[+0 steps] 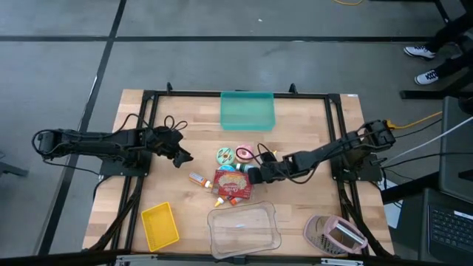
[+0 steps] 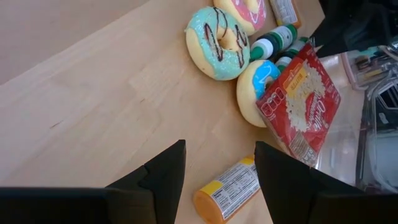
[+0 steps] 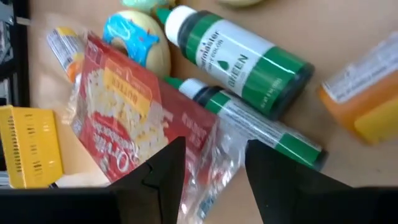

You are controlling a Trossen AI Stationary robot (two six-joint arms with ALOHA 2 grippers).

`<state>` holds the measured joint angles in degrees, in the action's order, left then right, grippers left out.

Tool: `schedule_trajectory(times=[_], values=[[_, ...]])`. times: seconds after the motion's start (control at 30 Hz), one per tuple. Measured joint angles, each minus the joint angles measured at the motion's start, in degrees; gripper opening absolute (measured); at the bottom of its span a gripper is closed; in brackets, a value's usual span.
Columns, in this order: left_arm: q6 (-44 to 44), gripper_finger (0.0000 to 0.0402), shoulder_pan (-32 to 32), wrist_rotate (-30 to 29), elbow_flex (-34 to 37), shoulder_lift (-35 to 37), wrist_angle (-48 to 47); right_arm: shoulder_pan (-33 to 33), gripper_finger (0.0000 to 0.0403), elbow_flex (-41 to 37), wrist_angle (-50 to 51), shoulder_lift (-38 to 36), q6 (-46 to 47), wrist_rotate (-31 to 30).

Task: Pick & Place Food Item
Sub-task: Put the red popcorn bag into the blue bin

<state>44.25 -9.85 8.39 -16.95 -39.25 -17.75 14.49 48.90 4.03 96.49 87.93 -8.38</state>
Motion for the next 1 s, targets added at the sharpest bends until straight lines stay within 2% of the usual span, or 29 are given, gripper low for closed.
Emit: schedule_trajectory(times=[0.4,0.7,1.0], values=[[0.8,0.0187,0.0,0.6,0.0,0.0,-0.2,-1.7,0.0166,0.0,-1.0,0.0,-1.4,0.7],[1.5,0.0186,0.0,0.7,0.0,0.0,-0.2,-0.6,0.0166,0.0,-1.0,0.0,-3.1,4.8],[1.7,0.0184,0.0,0.6,0.0,0.0,-0.2,-0.4,0.0166,0.0,-1.1,0.3,-3.4,4.3]])
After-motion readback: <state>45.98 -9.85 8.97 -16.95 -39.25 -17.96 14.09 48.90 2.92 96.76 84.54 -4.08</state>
